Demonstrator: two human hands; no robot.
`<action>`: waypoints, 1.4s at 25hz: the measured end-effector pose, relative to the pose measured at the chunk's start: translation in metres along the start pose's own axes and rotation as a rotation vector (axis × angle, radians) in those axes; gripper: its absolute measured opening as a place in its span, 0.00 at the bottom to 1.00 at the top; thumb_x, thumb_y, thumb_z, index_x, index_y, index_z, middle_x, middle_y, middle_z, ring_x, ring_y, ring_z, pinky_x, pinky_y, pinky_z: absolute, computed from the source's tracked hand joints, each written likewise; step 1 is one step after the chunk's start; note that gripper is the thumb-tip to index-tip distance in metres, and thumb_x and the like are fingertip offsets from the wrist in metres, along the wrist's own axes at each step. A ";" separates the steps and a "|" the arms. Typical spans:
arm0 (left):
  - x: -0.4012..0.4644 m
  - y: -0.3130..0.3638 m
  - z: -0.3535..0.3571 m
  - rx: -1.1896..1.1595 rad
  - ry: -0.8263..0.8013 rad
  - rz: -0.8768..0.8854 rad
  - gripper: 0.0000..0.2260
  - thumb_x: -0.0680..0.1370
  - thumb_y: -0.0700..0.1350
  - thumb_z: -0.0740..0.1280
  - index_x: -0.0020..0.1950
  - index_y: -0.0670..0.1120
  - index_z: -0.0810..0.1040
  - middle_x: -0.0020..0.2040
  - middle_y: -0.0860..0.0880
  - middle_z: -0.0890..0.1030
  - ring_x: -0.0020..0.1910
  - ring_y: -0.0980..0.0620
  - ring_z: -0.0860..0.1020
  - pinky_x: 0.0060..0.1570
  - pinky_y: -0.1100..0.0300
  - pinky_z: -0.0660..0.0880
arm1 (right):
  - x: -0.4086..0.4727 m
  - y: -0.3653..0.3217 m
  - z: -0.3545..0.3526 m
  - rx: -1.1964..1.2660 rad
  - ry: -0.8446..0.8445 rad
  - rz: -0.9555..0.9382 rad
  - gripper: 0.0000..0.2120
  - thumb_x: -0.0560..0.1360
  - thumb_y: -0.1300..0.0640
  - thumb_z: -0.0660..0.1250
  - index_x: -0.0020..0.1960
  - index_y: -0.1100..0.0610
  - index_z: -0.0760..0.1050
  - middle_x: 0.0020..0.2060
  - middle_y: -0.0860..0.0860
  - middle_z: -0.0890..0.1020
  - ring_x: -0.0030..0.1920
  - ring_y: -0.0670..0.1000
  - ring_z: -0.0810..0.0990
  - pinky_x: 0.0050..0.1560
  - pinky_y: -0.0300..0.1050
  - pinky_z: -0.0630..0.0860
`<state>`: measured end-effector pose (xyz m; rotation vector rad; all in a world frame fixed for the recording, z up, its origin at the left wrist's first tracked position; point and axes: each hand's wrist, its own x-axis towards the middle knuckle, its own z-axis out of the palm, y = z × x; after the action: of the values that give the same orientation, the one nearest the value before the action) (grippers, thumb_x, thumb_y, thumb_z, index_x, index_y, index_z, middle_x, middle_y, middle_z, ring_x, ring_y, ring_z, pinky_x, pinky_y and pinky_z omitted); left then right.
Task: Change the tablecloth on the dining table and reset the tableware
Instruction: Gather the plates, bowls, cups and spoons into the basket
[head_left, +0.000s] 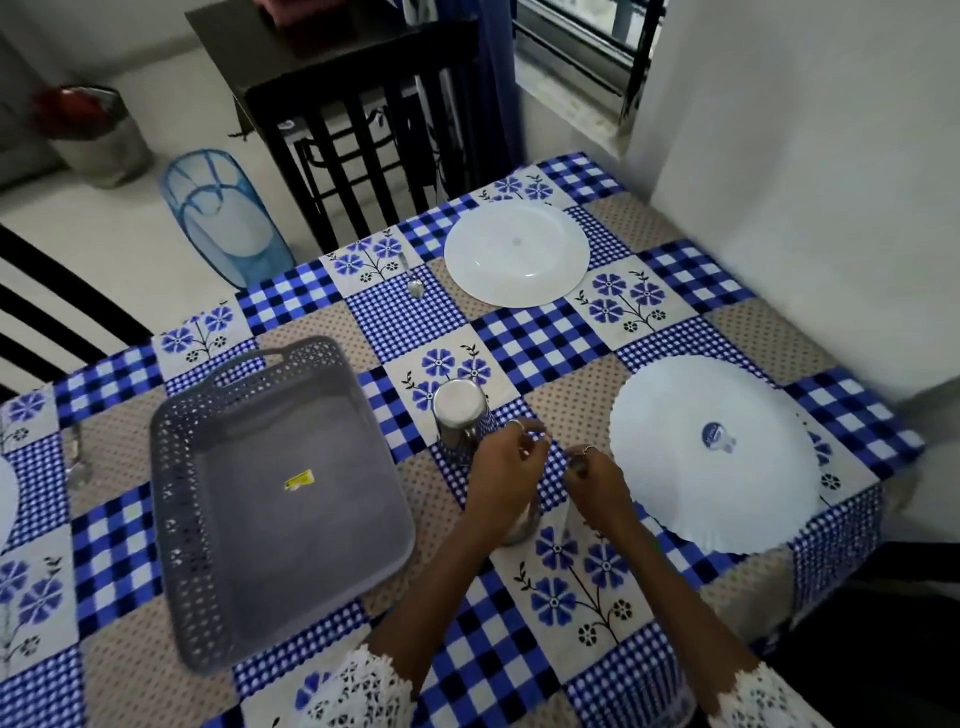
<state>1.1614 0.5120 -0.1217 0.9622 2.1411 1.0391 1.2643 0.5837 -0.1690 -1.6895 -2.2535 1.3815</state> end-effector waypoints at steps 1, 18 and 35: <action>0.011 0.012 -0.009 -0.054 0.048 0.047 0.09 0.78 0.43 0.66 0.56 0.41 0.79 0.44 0.45 0.83 0.38 0.55 0.78 0.42 0.63 0.77 | 0.008 -0.008 -0.005 0.079 0.006 0.018 0.12 0.76 0.64 0.61 0.58 0.65 0.74 0.51 0.61 0.80 0.46 0.54 0.75 0.46 0.42 0.69; 0.286 -0.110 -0.094 1.021 -0.073 0.113 0.24 0.78 0.31 0.59 0.73 0.41 0.62 0.73 0.44 0.60 0.71 0.44 0.60 0.64 0.54 0.69 | 0.142 -0.084 0.030 0.571 -0.142 0.029 0.05 0.80 0.62 0.57 0.51 0.57 0.71 0.33 0.54 0.73 0.30 0.52 0.75 0.40 0.52 0.78; 0.137 -0.010 -0.164 -1.213 0.264 -0.246 0.12 0.82 0.40 0.54 0.44 0.41 0.74 0.37 0.45 0.79 0.30 0.53 0.80 0.28 0.63 0.77 | 0.081 -0.272 0.020 0.376 -0.051 -0.507 0.07 0.73 0.58 0.70 0.48 0.60 0.78 0.42 0.57 0.84 0.42 0.55 0.84 0.47 0.56 0.81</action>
<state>0.9578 0.5480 -0.0654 -0.0270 1.2817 1.9890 1.0112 0.6258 -0.0470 -0.9008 -2.0634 1.5827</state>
